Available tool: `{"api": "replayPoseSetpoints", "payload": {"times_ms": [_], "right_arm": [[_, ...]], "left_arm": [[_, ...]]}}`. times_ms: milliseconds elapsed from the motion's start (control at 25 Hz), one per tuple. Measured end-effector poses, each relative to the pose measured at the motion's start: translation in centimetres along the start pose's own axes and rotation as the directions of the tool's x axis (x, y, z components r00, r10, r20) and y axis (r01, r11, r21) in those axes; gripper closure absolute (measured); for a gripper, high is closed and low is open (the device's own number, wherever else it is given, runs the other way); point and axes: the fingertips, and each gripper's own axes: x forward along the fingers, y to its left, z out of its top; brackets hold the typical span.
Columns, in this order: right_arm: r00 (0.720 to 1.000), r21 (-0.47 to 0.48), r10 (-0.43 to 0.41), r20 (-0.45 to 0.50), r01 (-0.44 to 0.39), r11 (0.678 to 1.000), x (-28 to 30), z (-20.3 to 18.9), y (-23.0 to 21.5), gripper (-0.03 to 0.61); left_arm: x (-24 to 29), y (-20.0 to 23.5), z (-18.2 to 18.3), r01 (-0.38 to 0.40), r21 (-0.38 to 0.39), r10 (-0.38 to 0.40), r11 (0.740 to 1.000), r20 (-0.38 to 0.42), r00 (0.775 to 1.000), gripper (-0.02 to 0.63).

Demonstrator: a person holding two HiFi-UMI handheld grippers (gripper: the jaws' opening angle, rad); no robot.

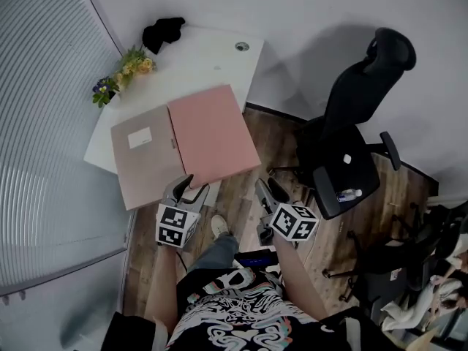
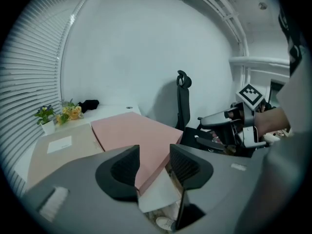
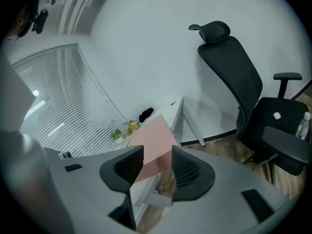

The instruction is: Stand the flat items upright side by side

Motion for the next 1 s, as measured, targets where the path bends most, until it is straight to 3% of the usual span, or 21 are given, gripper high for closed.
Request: {"api": "replayPoseSetpoints", "payload": {"times_ms": [280, 560, 720, 1000], "right_arm": [[0.998, 0.078, -0.041, -0.038, 0.044, 0.996, 3.2, -0.7, -2.4, 0.383], [1.000, 0.266, -0.026, -0.015, 0.029, 0.964, 5.3, -2.0, -3.9, 0.375], [1.000, 0.329, -0.027, -0.011, 0.029, 0.944, 6.2, -2.3, -4.5, 0.348], [1.000, 0.477, 0.004, 0.007, -0.007, 0.879, 7.4, -3.3, -5.0, 0.313]], "left_arm": [[3.3, 0.5, -1.6, 0.120, 0.133, -0.101, 0.984, -0.142, 0.985, 0.398], [4.9, -1.1, -3.3, 0.258, 0.258, -0.193, 0.931, -0.253, 0.948, 0.377], [5.4, -1.2, -3.8, 0.280, 0.312, -0.194, 0.908, -0.279, 0.941, 0.373], [5.7, -1.1, -4.2, 0.282, 0.335, -0.190, 0.899, -0.280, 0.941, 0.377]]}}
